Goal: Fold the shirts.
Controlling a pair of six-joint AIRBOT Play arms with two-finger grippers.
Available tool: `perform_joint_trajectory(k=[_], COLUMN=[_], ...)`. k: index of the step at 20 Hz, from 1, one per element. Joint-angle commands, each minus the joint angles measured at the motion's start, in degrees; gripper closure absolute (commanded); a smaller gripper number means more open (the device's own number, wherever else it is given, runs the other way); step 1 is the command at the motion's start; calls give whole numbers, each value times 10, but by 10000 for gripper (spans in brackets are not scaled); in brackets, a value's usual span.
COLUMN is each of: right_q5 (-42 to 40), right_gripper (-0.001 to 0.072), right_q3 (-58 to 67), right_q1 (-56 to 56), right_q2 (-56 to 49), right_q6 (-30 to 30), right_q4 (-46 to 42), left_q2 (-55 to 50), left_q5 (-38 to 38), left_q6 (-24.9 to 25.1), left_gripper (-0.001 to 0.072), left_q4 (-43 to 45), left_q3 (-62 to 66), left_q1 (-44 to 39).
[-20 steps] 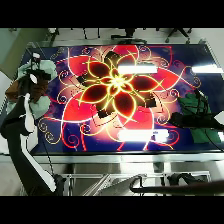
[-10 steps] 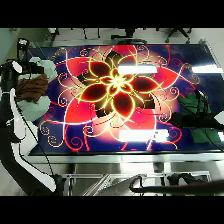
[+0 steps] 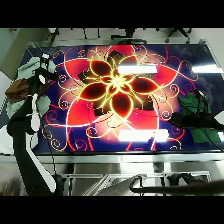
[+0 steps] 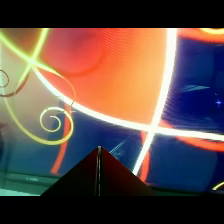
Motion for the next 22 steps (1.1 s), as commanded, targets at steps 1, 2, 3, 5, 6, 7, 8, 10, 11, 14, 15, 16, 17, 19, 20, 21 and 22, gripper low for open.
perform_joint_trajectory(k=[1,2,3,5,6,7,8,10,11,14,15,16,17,19,20,21,22], right_q5=[0,0,0,0,0,0,0,0,0,0,0,0,0,0,0,0,0], right_gripper=[692,692,692,692,693,692,692,692,692,692,692,692,692,692,693,692,692], right_q3=[0,0,0,0,0,0,0,0,0,0,0,0,0,0,0,0,0], right_q1=[0,0,0,0,0,0,0,0,0,0,0,0,0,0,0,0,0], right_q2=[0,0,0,0,0,0,0,0,0,0,0,0,0,0,0,0,0], right_q6=[0,0,0,0,0,0,0,0,0,0,0,0,0,0,0,0,0], right_q4=[0,0,0,0,0,0,0,0,0,0,0,0,0,0,0,0,0], left_q2=[-37,-46,-56,-66,-67,-66,-66,-66,-66,-66,-66,-66,-66,-58,-49,-37,-20], left_q5=[100,102,103,112,124,139,143,143,142,143,142,136,132,117,118,125,128], left_q6=[32,43,51,56,56,56,56,56,56,58,59,60,59,59,59,59,59], left_gripper=[104,105,104,104,106,122,122,134,378,421,539,695,696,697,697,697,697], left_q4=[1,1,1,6,13,15,14,15,15,15,15,15,15,14,14,14,14], left_q3=[-10,-5,4,17,14,9,10,10,10,10,10,10,10,9,9,9,9], left_q1=[-1,0,5,11,17,23,29,40,43,48,48,48,48,41,34,28,21])
